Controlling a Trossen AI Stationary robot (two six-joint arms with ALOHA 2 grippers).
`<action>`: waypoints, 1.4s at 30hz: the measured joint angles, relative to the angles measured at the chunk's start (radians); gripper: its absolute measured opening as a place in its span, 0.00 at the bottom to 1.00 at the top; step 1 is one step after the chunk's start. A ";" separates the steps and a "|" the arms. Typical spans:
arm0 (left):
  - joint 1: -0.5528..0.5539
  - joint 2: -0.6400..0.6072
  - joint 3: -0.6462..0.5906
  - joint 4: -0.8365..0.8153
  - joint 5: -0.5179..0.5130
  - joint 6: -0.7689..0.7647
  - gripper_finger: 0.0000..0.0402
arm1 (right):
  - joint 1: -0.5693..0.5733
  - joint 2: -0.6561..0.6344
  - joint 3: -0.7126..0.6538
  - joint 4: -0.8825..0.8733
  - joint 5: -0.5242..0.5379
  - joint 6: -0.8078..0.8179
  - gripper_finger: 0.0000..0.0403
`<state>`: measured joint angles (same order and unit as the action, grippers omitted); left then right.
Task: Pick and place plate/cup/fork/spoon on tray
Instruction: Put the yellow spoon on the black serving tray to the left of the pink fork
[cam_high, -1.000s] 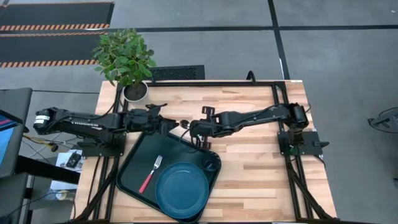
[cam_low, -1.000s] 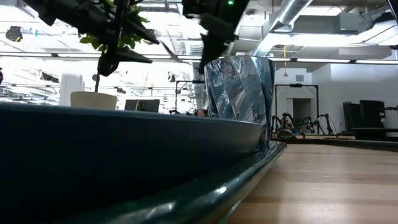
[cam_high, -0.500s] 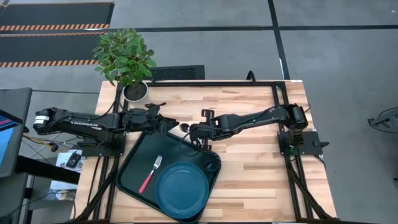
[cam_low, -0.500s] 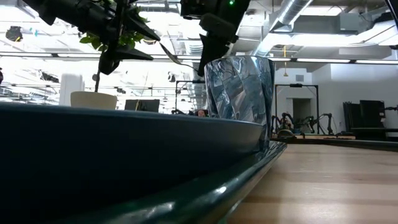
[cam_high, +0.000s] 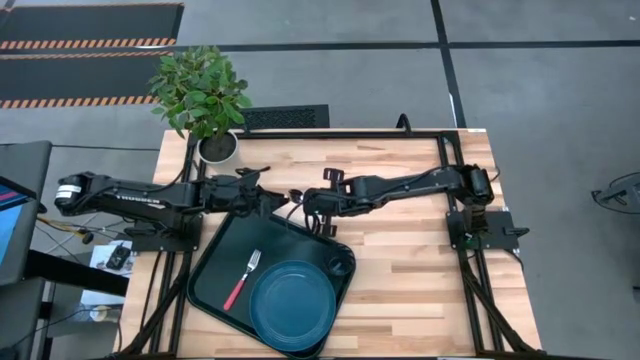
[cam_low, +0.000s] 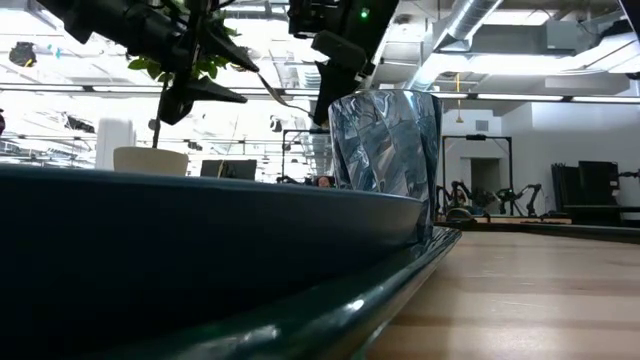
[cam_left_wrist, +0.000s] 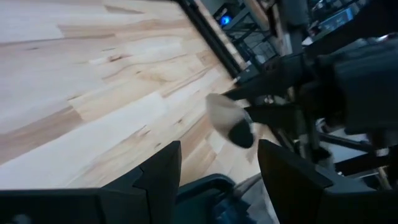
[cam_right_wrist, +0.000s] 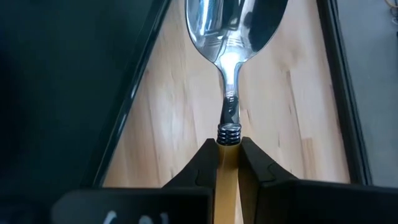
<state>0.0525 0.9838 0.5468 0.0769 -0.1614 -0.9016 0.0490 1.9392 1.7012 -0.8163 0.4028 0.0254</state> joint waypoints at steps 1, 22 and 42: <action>0.000 0.002 0.000 0.002 -0.001 0.000 0.50 | -0.001 0.000 0.000 0.007 -0.010 0.000 0.10; 0.003 0.031 0.000 0.064 -0.037 -0.026 0.50 | -0.002 0.014 -0.005 0.042 -0.019 -0.008 0.10; 0.003 0.031 0.000 0.041 -0.027 0.009 0.14 | -0.006 0.029 -0.003 0.046 -0.012 -0.026 0.10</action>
<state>0.0551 1.0149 0.5468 0.1177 -0.1883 -0.8923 0.0429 1.9678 1.6978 -0.7700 0.3906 -0.0008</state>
